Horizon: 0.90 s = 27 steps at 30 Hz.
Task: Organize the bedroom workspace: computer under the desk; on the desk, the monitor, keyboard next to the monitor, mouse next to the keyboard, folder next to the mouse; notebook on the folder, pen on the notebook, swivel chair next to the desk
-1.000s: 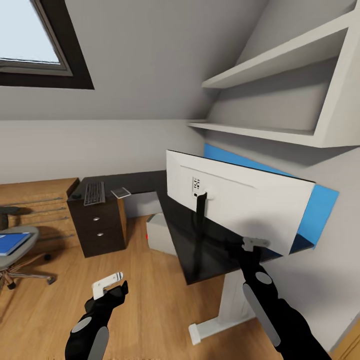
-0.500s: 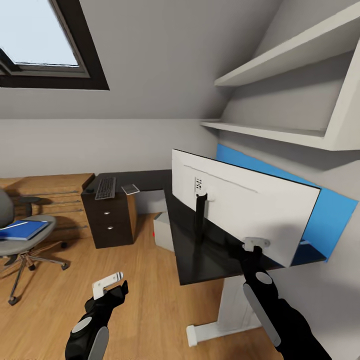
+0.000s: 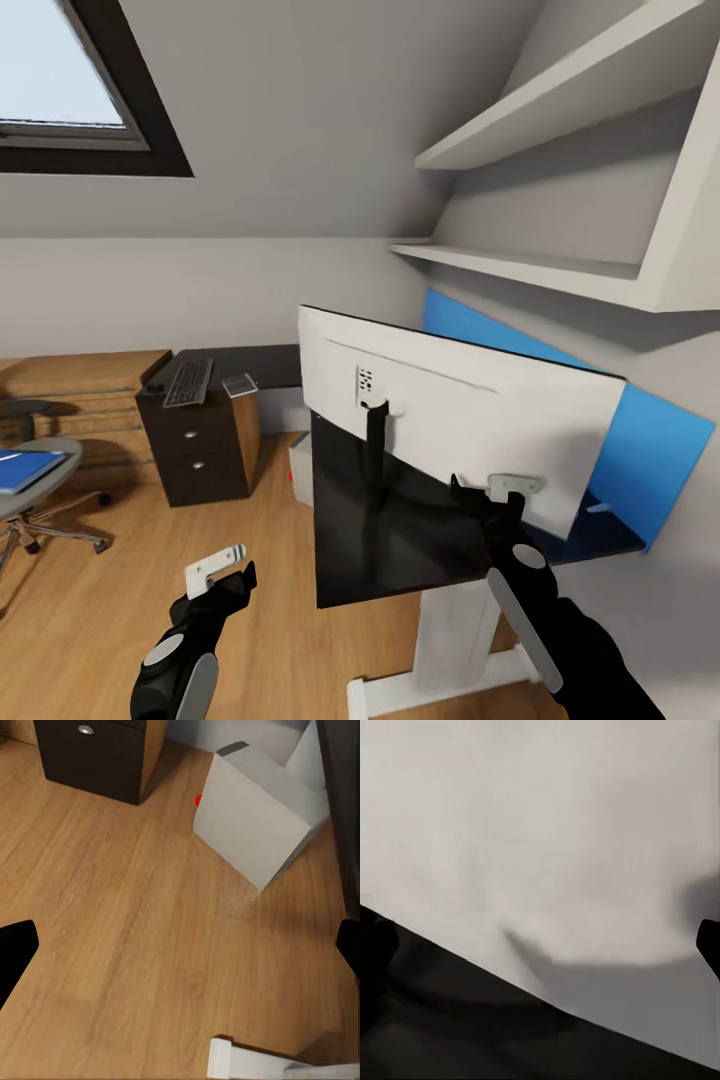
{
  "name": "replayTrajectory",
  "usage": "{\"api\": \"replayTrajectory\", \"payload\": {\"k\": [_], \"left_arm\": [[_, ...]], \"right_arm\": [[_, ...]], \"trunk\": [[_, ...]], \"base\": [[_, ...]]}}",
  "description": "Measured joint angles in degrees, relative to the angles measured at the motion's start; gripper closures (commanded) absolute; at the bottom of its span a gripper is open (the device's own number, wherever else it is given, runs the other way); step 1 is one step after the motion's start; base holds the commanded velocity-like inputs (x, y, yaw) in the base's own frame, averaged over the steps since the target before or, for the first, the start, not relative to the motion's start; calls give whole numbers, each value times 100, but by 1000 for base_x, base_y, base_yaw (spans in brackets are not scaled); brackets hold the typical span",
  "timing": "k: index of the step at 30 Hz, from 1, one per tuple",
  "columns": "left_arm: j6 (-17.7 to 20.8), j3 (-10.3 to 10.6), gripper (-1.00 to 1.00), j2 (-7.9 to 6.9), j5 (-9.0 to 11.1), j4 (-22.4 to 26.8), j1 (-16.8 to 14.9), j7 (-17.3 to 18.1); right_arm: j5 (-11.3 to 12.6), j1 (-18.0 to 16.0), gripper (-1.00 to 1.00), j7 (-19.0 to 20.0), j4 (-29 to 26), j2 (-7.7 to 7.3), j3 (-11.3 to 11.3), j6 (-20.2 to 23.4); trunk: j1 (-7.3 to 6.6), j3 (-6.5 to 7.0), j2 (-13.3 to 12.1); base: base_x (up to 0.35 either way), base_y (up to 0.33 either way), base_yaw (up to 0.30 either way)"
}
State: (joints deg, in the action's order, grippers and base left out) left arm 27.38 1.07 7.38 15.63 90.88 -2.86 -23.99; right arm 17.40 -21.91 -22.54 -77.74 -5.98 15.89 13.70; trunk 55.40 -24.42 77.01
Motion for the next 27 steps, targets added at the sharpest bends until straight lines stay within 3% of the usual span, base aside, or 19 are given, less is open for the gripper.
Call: {"api": "replayTrajectory", "payload": {"k": [10, 20, 27], "left_arm": [[33, 0, -100, 1, 10, 1, 0, 9], [24, -1, -100, 1, 12, 1, 0, 8], [31, -7, -100, 1, 12, 1, 0, 9]], "right_arm": [[-8, 5, -100, 1, -4, -8, 0, -2], [-11, 7, -100, 2, -11, -10, 0, -1], [-14, 8, -100, 6, -13, -10, 0, -3]], "trunk": [[2, 0, 0], [0, 0, 0], [3, 0, 0]], "base": [[47, -27, 0], [255, -1, 0], [30, 0, 0]]}}
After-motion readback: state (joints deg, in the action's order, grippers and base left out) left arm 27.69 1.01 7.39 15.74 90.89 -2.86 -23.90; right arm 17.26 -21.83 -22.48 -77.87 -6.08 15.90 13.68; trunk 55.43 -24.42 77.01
